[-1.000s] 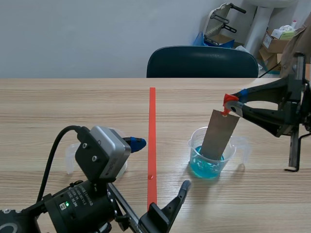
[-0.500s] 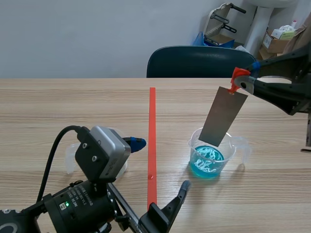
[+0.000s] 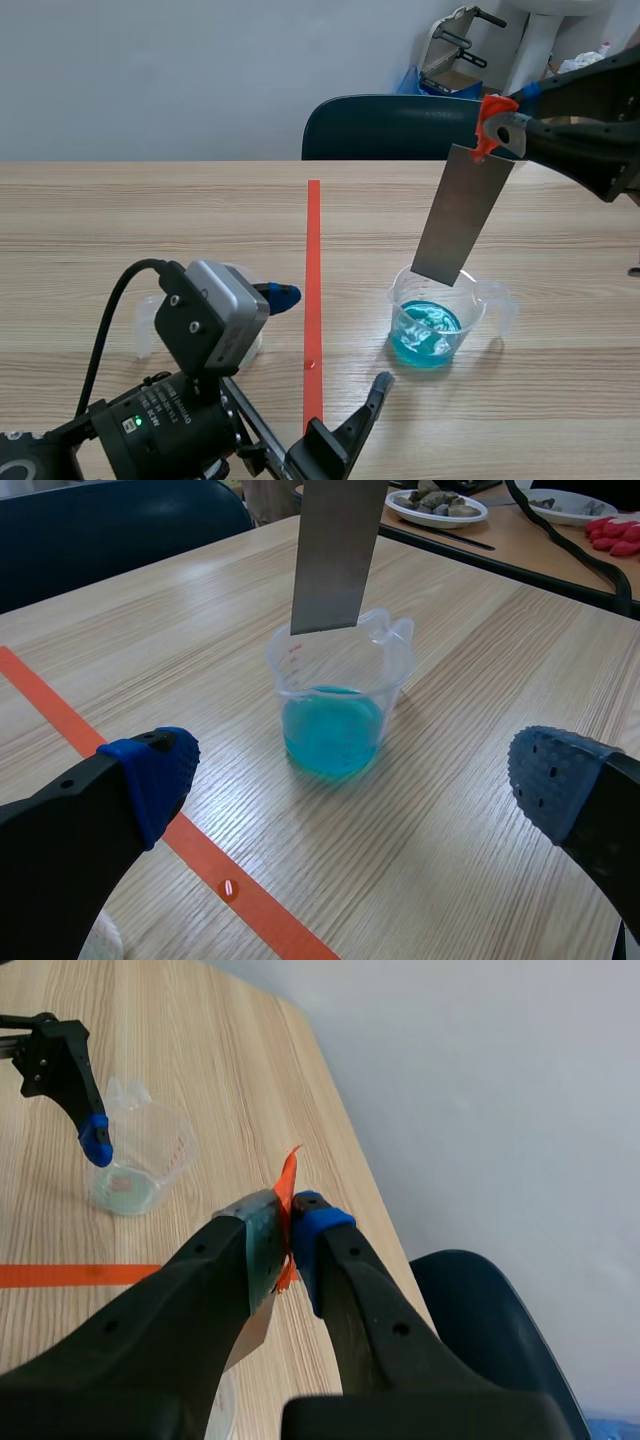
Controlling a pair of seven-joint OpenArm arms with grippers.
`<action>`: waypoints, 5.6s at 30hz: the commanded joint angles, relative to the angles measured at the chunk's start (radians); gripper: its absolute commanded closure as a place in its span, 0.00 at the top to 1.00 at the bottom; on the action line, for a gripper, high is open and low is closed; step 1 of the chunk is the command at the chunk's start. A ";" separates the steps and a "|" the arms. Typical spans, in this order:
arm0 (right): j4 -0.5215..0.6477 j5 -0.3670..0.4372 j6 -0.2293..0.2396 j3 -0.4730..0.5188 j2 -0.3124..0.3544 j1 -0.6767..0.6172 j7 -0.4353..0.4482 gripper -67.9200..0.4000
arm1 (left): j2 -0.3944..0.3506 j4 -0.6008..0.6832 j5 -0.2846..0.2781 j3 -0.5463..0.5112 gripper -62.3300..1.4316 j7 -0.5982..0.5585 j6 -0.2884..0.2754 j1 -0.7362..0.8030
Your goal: Do the redox reaction experiment
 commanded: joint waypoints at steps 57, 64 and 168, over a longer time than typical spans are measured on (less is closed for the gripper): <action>0.109 0.316 0.006 0.018 0.108 0.011 -0.278 0.02 | 0.005 0.011 -0.003 -0.003 1.00 -0.013 -0.001 0.008; 0.109 0.321 0.006 0.018 0.106 0.011 -0.277 0.02 | 0.005 0.011 -0.003 -0.003 1.00 -0.013 -0.001 0.008; 0.109 0.322 0.006 0.018 0.106 0.011 -0.277 0.02 | 0.220 -0.356 -0.099 0.149 0.05 0.061 -0.001 -0.364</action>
